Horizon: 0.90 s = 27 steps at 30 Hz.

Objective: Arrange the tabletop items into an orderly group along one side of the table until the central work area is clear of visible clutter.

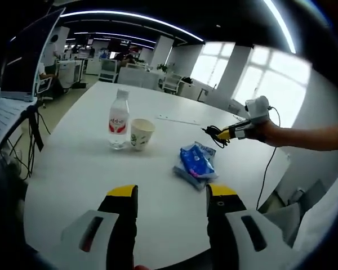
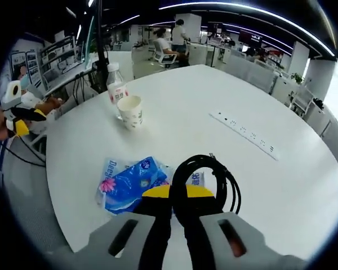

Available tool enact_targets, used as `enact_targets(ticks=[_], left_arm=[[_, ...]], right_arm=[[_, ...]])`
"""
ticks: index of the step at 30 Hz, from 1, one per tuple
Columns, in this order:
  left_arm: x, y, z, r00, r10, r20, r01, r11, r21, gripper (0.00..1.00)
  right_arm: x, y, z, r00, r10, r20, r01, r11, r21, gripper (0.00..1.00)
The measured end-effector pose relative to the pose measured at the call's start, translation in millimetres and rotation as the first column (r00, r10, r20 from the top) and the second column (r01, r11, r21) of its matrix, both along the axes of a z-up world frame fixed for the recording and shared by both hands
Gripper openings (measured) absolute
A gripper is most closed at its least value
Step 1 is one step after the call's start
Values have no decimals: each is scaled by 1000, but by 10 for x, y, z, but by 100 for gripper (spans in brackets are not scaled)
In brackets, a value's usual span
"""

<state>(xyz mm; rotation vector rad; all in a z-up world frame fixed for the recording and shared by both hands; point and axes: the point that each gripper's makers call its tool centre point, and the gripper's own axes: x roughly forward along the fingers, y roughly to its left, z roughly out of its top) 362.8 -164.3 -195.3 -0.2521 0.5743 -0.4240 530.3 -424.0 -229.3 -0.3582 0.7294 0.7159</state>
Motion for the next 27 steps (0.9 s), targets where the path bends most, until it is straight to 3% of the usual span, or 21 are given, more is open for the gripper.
enact_targets(ticks=[17, 27], left_arm=[[38, -170, -5, 999, -41, -2, 41, 999, 5, 49], [42, -245, -6, 998, -58, -2, 58, 998, 5, 49]], right_arm=[[-452, -517, -133, 996, -87, -26, 87, 996, -9, 4], [-750, -442, -318, 997, -51, -56, 49, 998, -42, 4]])
